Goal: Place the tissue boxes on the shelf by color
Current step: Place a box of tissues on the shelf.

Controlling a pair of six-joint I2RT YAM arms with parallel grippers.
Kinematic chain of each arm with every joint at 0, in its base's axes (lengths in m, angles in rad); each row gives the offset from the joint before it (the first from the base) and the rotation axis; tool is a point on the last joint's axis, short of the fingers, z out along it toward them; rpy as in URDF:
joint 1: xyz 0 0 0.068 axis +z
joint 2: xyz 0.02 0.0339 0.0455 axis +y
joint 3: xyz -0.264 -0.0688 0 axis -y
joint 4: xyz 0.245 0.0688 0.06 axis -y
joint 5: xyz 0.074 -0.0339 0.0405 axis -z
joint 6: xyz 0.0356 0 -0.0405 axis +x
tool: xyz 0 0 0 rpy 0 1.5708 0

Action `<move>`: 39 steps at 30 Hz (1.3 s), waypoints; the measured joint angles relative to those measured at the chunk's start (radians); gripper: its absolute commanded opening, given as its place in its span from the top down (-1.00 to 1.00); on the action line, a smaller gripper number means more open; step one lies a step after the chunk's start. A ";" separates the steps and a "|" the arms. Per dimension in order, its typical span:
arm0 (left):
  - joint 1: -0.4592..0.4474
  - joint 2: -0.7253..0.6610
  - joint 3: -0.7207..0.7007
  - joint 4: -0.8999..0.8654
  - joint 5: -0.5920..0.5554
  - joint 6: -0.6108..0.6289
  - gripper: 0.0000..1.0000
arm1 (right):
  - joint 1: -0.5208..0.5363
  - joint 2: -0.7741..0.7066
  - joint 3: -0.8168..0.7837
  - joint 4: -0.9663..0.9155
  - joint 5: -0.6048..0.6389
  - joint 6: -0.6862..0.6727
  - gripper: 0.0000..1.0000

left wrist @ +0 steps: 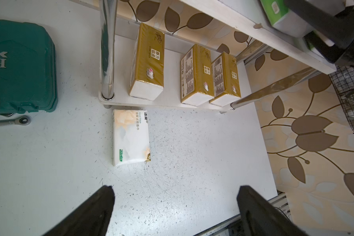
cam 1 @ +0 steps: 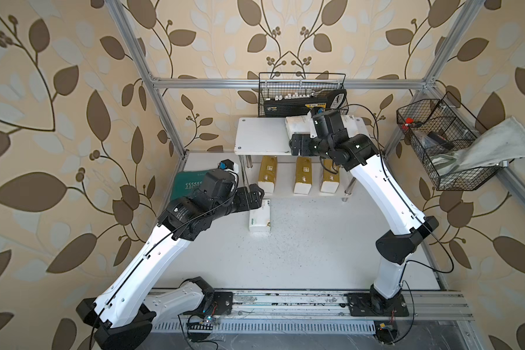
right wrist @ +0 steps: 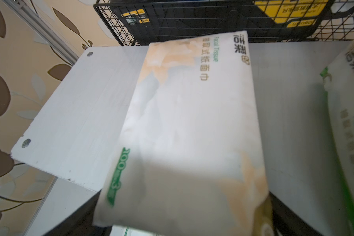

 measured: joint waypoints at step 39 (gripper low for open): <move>0.000 -0.012 -0.014 0.007 0.018 -0.001 -0.98 | 0.008 -0.037 -0.068 0.080 0.039 0.076 -0.78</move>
